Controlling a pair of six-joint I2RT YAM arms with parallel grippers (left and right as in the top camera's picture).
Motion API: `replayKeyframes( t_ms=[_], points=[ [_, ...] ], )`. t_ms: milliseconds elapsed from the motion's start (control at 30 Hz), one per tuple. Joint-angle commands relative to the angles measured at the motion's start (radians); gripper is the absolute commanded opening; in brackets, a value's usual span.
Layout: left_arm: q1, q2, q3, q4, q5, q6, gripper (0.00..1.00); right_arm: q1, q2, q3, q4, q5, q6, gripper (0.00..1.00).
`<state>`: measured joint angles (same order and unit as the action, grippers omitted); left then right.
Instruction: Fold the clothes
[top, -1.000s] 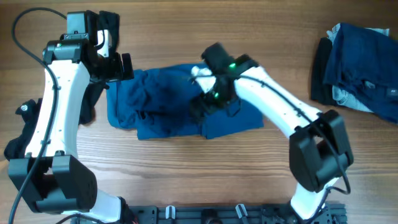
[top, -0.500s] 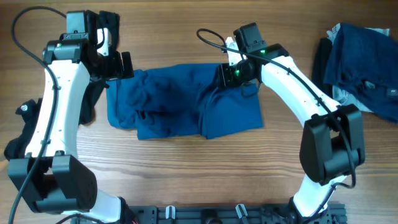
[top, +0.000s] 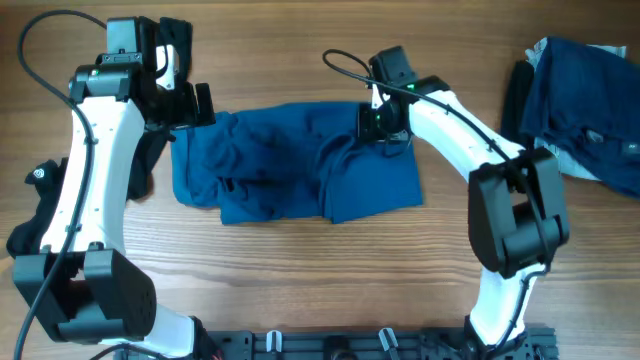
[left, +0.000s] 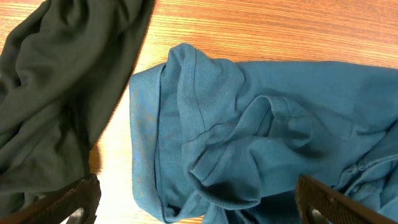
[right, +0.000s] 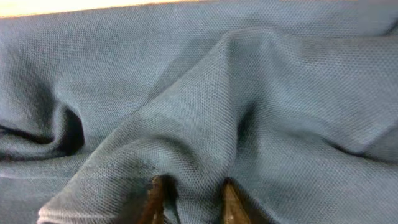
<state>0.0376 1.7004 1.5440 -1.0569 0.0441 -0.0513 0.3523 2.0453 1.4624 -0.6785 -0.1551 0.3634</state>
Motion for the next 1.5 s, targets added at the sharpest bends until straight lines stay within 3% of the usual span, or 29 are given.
replayKeyframes(
  t_ms=[0, 200, 467, 500, 533, 567, 633, 767, 933, 1033, 1167, 1300, 1467],
  points=[
    [0.0, -0.017, 0.014, 0.007, 0.012, -0.01, 1.0, 0.0, 0.01, -0.005, 0.014, -0.065, 0.006, 0.06],
    [0.0, -0.018, 0.014, 0.015, 0.012, -0.01, 1.0, 0.004, 0.01, -0.001, 0.188, -0.241, -0.024, 0.04],
    [0.0, -0.018, 0.014, 0.029, 0.013, -0.01, 1.0, 0.108, 0.026, -0.001, 0.48, -0.097, 0.172, 0.04],
    [0.0, -0.018, 0.014, 0.029, 0.013, -0.01, 1.0, 0.127, 0.036, -0.001, 0.5, -0.046, 0.197, 0.26],
    [0.0, -0.018, 0.014, 0.029, 0.013, -0.01, 1.0, 0.138, 0.04, -0.001, 0.51, -0.022, 0.196, 0.58],
    [0.0, -0.018, 0.014, 0.029, 0.013, -0.01, 1.0, 0.145, 0.043, -0.001, 0.513, -0.013, 0.189, 0.76],
    [0.0, -0.018, 0.014, 0.029, 0.013, -0.01, 1.0, 0.148, 0.043, -0.001, 0.513, -0.009, 0.169, 0.97],
    [0.0, -0.018, 0.014, 0.028, 0.022, -0.01, 1.0, 0.132, 0.02, 0.009, 0.473, -0.056, 0.122, 1.0],
    [0.0, -0.017, 0.008, -0.017, 0.071, -0.01, 1.0, 0.053, -0.116, 0.026, 0.273, -0.081, -0.031, 0.99],
    [0.003, -0.017, -0.05, -0.019, 0.14, -0.01, 1.0, -0.01, -0.199, 0.026, 0.165, -0.145, -0.182, 1.0],
    [0.033, -0.015, -0.191, 0.045, 0.176, -0.008, 1.0, -0.107, -0.249, 0.026, 0.039, -0.159, -0.23, 1.0],
    [0.088, -0.015, -0.293, 0.125, 0.177, 0.114, 1.0, -0.157, -0.249, 0.018, -0.038, -0.179, -0.276, 1.0],
    [0.163, -0.015, -0.359, 0.213, 0.233, 0.164, 1.0, -0.158, -0.249, 0.018, -0.048, -0.169, -0.32, 0.99]
  ],
)
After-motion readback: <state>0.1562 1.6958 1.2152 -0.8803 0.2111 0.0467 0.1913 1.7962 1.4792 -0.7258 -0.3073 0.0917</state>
